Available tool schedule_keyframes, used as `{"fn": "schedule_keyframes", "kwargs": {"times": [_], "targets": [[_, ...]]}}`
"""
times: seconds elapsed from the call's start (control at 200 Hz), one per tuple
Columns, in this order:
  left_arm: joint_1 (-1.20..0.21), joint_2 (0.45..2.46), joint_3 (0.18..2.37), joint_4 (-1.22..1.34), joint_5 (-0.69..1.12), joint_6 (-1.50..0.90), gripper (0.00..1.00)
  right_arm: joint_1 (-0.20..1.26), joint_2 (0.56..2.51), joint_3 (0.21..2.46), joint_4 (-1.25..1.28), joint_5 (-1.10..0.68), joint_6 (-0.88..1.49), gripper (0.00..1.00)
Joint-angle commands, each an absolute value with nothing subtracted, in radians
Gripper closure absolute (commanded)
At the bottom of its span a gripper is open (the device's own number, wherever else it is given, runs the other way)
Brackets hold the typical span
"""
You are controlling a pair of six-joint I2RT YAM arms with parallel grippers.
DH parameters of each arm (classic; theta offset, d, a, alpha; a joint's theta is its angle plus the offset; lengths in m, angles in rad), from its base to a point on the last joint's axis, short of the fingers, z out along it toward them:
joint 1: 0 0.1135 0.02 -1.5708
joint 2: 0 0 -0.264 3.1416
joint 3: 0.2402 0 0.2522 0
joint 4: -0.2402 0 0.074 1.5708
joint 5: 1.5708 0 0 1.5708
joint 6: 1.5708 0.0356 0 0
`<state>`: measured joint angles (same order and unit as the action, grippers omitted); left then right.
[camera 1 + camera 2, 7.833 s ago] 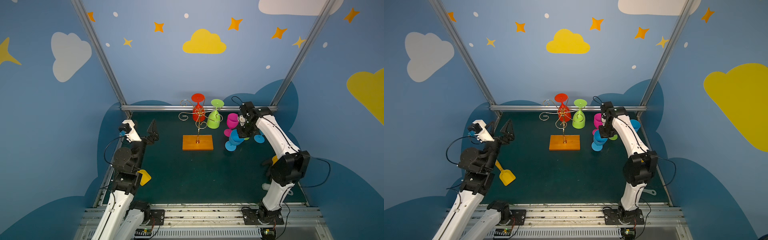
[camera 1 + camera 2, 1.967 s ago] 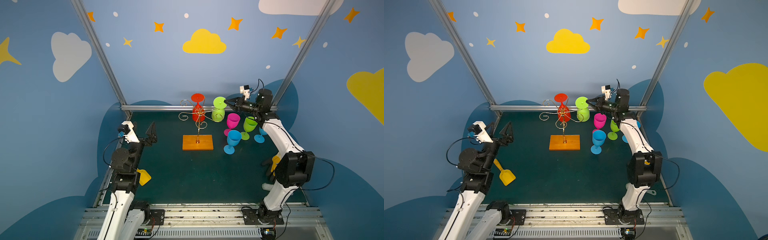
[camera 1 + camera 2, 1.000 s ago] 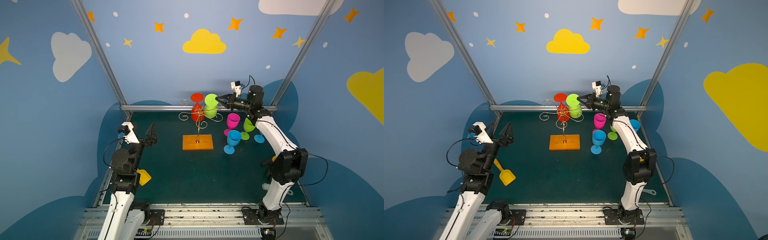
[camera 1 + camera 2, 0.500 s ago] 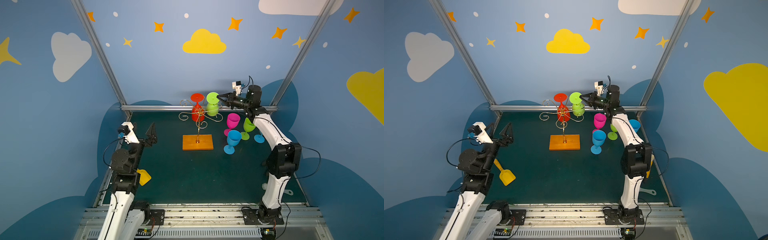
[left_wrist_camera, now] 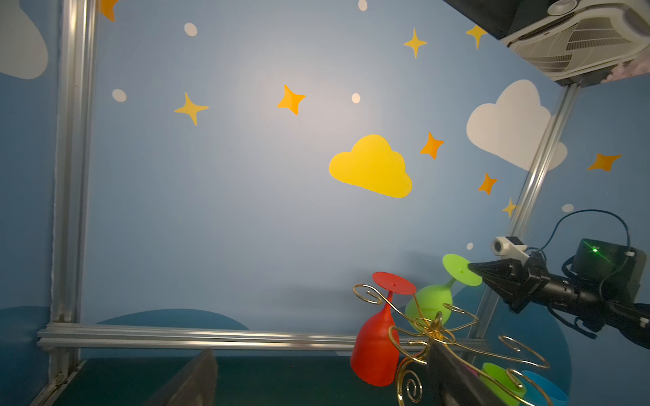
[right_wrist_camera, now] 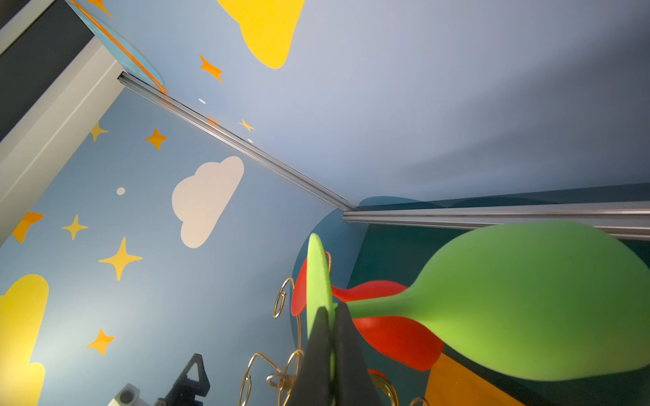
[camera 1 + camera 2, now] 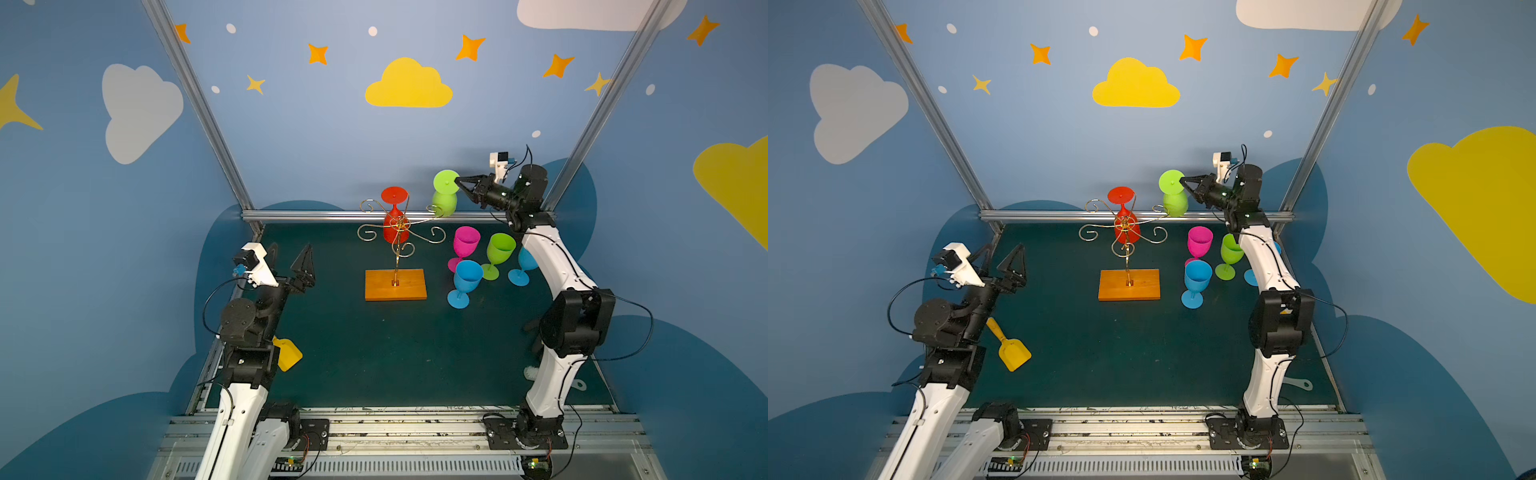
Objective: Take the wine glass off the wine glass rack
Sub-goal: Pick up the wine glass from the wine glass rack.
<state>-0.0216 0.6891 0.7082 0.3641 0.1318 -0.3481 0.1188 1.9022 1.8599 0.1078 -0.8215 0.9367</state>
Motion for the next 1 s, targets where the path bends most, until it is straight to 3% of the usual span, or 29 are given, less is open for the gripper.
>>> {"fn": "schedule_keyframes", "kwargs": {"times": [0.0,0.295,0.586,0.996], "targets": [[-0.018,0.707,0.785,0.385,0.253,-0.434,0.12,0.112,1.745,1.836,0.043,-0.819,0.805,1.0],[-0.065,0.886,1.013,0.346,0.655,-0.58,0.25,0.14,1.476,1.719,-0.129,-0.784,0.574,1.0],[-0.321,1.049,1.154,0.324,0.741,-0.486,0.31,0.269,1.332,1.707,-0.287,-0.729,0.351,1.0],[-0.419,1.221,1.279,0.357,0.834,-0.521,0.33,0.424,1.3,1.683,-0.289,-0.747,0.263,1.0]]}}
